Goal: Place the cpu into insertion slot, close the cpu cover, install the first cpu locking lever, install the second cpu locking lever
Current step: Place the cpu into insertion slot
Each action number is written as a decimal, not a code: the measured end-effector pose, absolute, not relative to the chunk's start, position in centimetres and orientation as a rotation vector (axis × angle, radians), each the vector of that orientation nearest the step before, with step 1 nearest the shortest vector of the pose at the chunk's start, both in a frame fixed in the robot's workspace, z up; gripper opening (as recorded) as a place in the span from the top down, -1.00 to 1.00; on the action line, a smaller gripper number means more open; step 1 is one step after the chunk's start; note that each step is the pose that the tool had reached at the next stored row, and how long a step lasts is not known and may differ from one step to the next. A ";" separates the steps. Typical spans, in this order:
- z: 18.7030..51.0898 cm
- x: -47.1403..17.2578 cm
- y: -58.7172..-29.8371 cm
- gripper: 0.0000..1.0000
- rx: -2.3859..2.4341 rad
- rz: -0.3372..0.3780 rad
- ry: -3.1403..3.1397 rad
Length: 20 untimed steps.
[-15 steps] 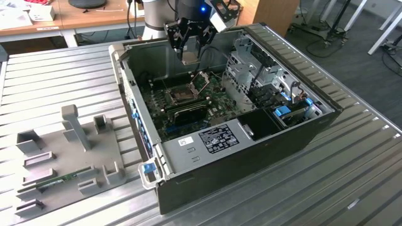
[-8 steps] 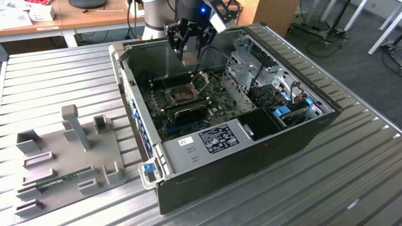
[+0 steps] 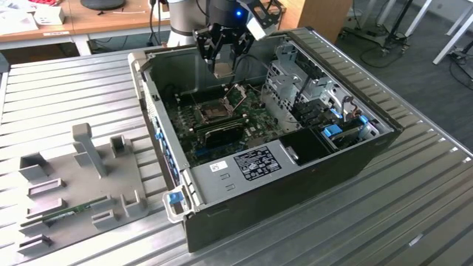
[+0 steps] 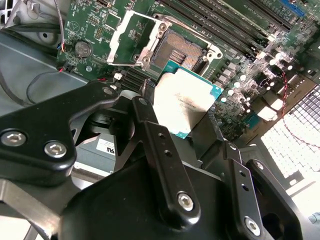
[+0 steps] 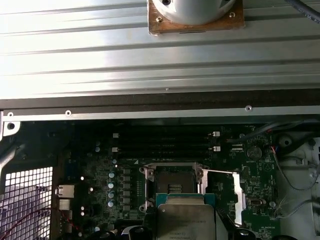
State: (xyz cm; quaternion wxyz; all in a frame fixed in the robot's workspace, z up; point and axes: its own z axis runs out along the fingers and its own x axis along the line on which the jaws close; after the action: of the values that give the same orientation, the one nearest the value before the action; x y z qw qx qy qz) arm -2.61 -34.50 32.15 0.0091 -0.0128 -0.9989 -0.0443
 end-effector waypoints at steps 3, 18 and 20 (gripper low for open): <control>32.1 -2.6 -34.5 -0.08 -0.040 -0.138 -3.120; 32.1 -2.6 -34.5 -0.08 -0.065 -0.139 -3.120; 32.0 -2.6 -34.5 -0.08 -0.069 -0.139 -3.120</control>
State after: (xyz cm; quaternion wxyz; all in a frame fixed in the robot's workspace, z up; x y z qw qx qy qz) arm -2.60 -34.50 32.05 0.0087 -0.0222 -0.9987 -0.0444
